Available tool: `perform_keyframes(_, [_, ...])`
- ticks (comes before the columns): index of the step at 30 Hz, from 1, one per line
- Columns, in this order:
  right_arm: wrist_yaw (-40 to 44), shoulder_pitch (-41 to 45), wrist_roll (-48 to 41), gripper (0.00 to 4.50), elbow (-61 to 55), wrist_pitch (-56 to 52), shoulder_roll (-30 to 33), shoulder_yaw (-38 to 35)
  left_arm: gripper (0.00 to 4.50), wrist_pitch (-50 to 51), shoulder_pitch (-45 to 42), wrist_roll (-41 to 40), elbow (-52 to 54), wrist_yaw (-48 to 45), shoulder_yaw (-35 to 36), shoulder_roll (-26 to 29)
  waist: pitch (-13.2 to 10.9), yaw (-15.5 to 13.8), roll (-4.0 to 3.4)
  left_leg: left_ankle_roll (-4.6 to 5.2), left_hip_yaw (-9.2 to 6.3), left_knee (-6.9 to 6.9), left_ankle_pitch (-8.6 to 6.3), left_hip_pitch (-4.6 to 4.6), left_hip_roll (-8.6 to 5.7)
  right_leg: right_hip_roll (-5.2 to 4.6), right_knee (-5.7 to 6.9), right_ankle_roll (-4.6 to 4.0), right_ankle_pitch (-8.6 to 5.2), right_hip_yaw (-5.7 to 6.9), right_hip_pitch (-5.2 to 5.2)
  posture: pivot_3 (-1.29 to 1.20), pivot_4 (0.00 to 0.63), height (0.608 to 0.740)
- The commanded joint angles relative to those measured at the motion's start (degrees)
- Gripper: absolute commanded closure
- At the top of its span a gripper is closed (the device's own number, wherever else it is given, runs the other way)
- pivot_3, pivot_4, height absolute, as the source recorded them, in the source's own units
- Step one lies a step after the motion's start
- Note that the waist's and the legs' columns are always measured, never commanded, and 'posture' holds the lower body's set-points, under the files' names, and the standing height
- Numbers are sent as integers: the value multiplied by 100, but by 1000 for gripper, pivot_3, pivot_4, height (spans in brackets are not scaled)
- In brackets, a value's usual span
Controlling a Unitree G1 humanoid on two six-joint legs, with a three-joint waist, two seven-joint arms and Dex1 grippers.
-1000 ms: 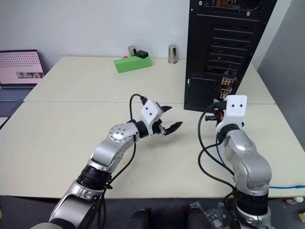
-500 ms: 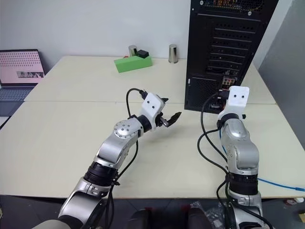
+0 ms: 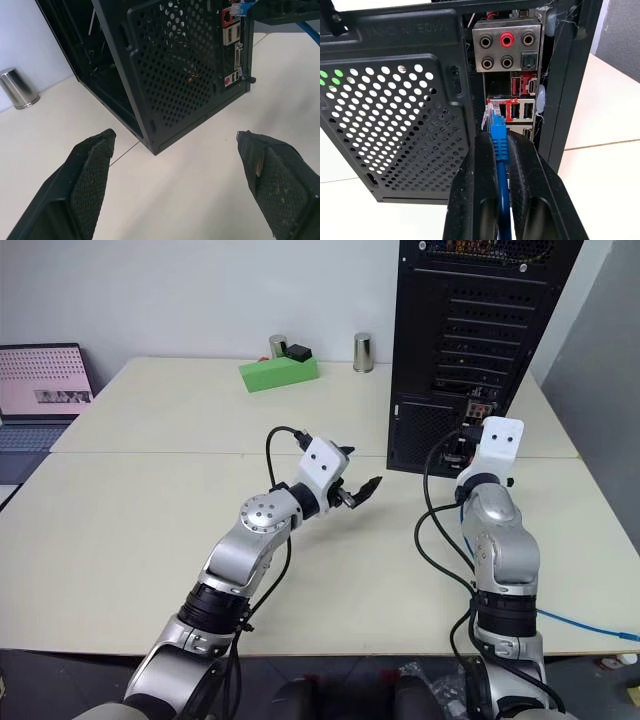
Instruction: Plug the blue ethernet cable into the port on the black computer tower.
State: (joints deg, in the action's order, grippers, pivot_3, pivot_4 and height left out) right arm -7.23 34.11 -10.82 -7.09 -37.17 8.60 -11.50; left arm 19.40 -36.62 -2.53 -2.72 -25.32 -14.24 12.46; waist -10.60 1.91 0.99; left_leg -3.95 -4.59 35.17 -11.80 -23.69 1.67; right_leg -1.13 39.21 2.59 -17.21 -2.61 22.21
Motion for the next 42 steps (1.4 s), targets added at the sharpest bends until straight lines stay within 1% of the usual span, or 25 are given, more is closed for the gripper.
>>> perform_keyframes(1, [62,215,-47,4484,22,193,-8,-84,360,-106,-5,71,310,-25,19,-26,0,2,0,0,0,0,0,0,0,0,0,0,0,0,0,0,150,740])
perform_keyframes(11, [58,329,33,4484,336,340,54,-133,360,-103,8,93,336,-44,69,-15,0,1,0,0,0,0,0,0,0,0,0,0,0,0,0,0,150,740])
perform_keyframes(27, [-18,235,49,4484,-190,-158,56,-147,360,-155,30,98,320,-103,81,23,0,1,0,0,0,0,0,-1,0,0,0,0,0,0,1,0,150,740])
perform_keyframes(42, [-19,302,111,4484,172,33,86,-139,360,-183,17,139,293,-132,102,44,0,1,0,0,0,0,0,-1,0,0,-1,0,0,0,1,0,150,740])
